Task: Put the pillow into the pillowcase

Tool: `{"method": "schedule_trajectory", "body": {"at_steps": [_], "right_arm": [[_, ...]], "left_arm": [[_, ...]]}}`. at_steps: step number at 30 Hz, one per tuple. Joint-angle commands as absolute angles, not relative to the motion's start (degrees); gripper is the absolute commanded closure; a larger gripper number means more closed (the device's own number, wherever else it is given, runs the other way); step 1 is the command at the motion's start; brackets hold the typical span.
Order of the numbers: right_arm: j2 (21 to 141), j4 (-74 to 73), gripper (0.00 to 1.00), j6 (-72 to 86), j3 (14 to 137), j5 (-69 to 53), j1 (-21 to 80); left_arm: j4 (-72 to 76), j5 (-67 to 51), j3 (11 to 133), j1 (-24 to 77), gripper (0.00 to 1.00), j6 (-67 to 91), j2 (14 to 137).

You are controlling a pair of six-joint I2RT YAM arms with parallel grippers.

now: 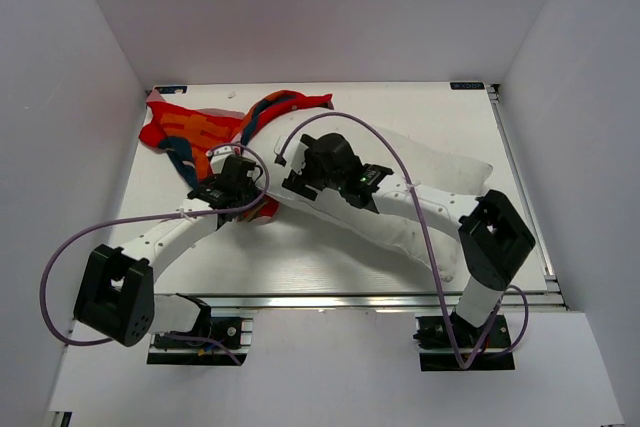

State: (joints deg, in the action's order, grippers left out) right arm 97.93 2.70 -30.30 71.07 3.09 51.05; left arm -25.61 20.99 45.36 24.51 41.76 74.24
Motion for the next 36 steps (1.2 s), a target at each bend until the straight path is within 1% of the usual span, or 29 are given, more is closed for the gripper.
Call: {"method": "schedule_trajectory", "body": {"at_steps": [1,2,3,4,5,6,7,8,9,11,12,14,15,17,19,21,25,27,30,31,33,34,36], "right_arm": [[99.8,3.4,0.17,-30.0,74.6,4.9,50.8],[100.2,3.3,0.18,-30.1,75.0,5.1,50.8],[101.0,3.1,0.21,-30.1,75.3,5.4,50.8],[101.4,2.8,0.23,-30.2,76.3,6.0,50.8],[102.0,2.6,0.26,-30.4,76.9,6.3,50.8],[103.1,2.3,0.33,-30.6,77.3,6.7,50.8],[103.7,1.8,0.37,-30.8,78.4,7.0,50.7],[104.9,1.2,0.42,-30.9,79.0,6.9,50.6],[105.6,0.7,0.53,-30.8,79.7,6.5,50.4],[107.4,-1.9,0.64,-29.2,82.3,5.7,50.1],[107.9,-2.8,0.77,-28.2,83.6,5.3,49.6],[108.7,-5.6,0.90,-24.7,86.3,3.0,49.0],[109.2,-6.3,0.99,-23.2,89.2,1.1,48.4],[109.4,-8.3,1.00,-20.0,92.5,-1.8,47.8],[109.2,-8.7,1.00,-15.1,97.5,-3.9,47.2],[108.9,-7.8,1.00,-12.2,101.3,-4.3,47.0],[110.8,-8.4,1.00,-12.3,103.8,-5.9,47.1],[111.4,-10.9,1.00,-12.7,103.4,-8.8,47.8],[109.3,-11.0,1.00,-13.4,95.8,-14.4,49.7],[108.3,-10.2,1.00,-13.9,90.7,-15.5,50.4],[105.0,-8.9,1.00,-14.1,85.3,-18.3,52.5],[103.8,-7.1,1.00,-14.3,80.5,-18.9,53.1],[101.6,-5.9,1.00,-14.6,77.0,-19.2,54.5]], "left_arm": [[-21.8,23.7,45.4,24.8,0.44,40.3,74.0],[-21.7,24.1,45.3,24.8,0.50,40.1,74.2],[-21.8,24.5,45.2,24.7,0.58,40.1,74.4],[-22.4,24.8,45.3,24.7,0.78,40.2,74.4],[-22.9,25.0,45.5,24.7,0.85,40.3,74.2],[-23.3,24.6,45.7,24.8,0.93,40.3,74.0],[-24.1,24.0,46.1,24.7,1.00,40.3,73.1],[-24.5,23.0,46.3,24.7,1.00,40.3,72.4],[-24.9,21.9,46.5,24.8,1.00,40.1,71.7],[-25.5,19.3,47.5,24.7,1.00,38.9,68.7],[-25.7,15.2,48.0,24.8,1.00,38.2,67.4],[-26.4,11.4,49.6,24.8,1.00,37.2,64.1],[-26.7,7.2,50.4,24.8,1.00,36.8,63.1],[-28.4,3.5,51.5,24.8,1.00,35.5,60.5],[-29.3,-3.3,52.6,24.7,1.00,34.6,59.0],[-29.9,-7.5,53.6,24.7,1.00,33.8,56.8],[-28.9,-18.5,55.1,24.8,1.00,33.2,54.0],[-28.5,-19.7,55.6,24.8,1.00,33.1,53.3],[-28.4,-17.8,55.7,24.8,1.00,33.1,53.6],[-28.6,-17.1,55.3,24.7,1.00,33.3,54.0],[-29.3,-13.8,54.7,24.6,1.00,34.8,54.6],[-29.8,-13.5,54.2,24.6,1.00,35.2,54.8],[-29.4,-14.0,53.9,24.6,1.00,36.8,54.2]]}}
